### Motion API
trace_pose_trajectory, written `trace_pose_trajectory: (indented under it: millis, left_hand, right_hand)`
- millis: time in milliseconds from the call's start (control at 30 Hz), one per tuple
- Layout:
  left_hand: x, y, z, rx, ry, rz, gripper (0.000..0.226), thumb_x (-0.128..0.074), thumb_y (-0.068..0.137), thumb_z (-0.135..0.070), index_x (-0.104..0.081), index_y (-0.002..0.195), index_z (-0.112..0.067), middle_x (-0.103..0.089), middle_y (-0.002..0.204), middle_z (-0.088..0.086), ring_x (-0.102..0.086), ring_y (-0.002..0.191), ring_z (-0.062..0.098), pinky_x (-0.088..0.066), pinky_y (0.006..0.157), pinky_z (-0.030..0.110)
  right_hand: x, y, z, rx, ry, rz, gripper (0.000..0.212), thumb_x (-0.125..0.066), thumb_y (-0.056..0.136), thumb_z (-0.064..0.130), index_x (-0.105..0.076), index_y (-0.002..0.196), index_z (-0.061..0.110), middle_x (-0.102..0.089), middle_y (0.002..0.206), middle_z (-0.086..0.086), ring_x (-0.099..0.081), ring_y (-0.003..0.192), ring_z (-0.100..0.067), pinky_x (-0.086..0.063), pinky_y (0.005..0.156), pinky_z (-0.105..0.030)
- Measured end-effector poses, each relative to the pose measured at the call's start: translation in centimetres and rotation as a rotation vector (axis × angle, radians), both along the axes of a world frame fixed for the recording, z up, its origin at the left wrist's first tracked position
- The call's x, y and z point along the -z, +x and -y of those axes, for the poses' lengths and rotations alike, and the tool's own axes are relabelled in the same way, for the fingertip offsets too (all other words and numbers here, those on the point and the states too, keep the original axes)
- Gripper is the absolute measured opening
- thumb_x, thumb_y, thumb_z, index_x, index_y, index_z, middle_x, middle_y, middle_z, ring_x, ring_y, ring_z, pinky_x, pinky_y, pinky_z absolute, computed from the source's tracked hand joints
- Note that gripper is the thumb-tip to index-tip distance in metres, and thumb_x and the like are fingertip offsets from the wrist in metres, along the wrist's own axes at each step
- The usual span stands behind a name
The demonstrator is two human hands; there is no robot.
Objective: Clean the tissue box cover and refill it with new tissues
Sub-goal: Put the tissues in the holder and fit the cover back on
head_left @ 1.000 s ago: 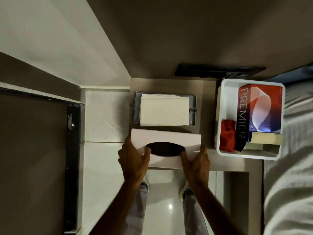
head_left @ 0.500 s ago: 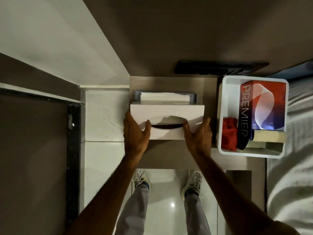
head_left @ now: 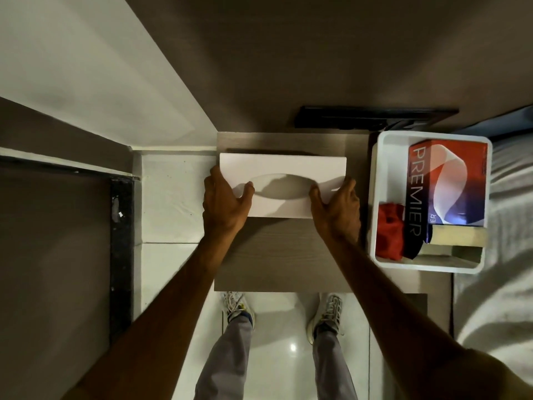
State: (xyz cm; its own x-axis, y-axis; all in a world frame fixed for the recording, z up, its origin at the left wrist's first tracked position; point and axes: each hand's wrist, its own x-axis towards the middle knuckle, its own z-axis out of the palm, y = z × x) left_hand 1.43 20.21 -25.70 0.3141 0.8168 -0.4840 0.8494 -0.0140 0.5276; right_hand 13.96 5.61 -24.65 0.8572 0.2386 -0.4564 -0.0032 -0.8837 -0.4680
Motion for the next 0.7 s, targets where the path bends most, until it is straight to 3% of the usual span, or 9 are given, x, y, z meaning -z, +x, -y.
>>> trace_pose_trajectory:
  millis: [367, 467, 700]
  left_hand:
    - [0.1, 0.7, -0.7, 0.039, -0.075, -0.033, 0.081, -0.068, 0.091, -0.046, -0.028, 0.152, -0.011, -0.049, 0.148, 0.016, -0.053, 0.133, 0.039, -0.050, 0.109, 0.054]
    - [0.3, 0.8, -0.9, 0.015, -0.099, -0.055, 0.085, -0.069, 0.089, -0.050, -0.030, 0.153, -0.010, -0.046, 0.150, 0.019, -0.049, 0.136, 0.041, -0.047, 0.112, 0.054]
    - [0.0, 0.8, -1.2, 0.006, -0.121, -0.054, 0.090, -0.072, 0.084, -0.055, -0.034, 0.152, -0.009, -0.051, 0.145, 0.021, -0.053, 0.132, 0.040, -0.049, 0.106, 0.049]
  right_hand:
    - [1.1, 1.6, -0.4, 0.085, 0.061, -0.185, 0.073, -0.072, 0.091, 0.052, -0.039, 0.143, 0.013, -0.056, 0.142, -0.018, -0.057, 0.128, -0.039, -0.055, 0.101, -0.056]
    - [1.1, 1.5, -0.3, 0.099, 0.089, -0.197, 0.079, -0.074, 0.088, 0.054, -0.039, 0.146, 0.015, -0.057, 0.143, -0.017, -0.058, 0.128, -0.037, -0.057, 0.100, -0.051]
    - [1.2, 1.5, -0.2, 0.098, 0.074, -0.170, 0.083, -0.078, 0.083, 0.055, -0.042, 0.146, 0.016, -0.060, 0.141, -0.017, -0.062, 0.125, -0.037, -0.059, 0.096, -0.055]
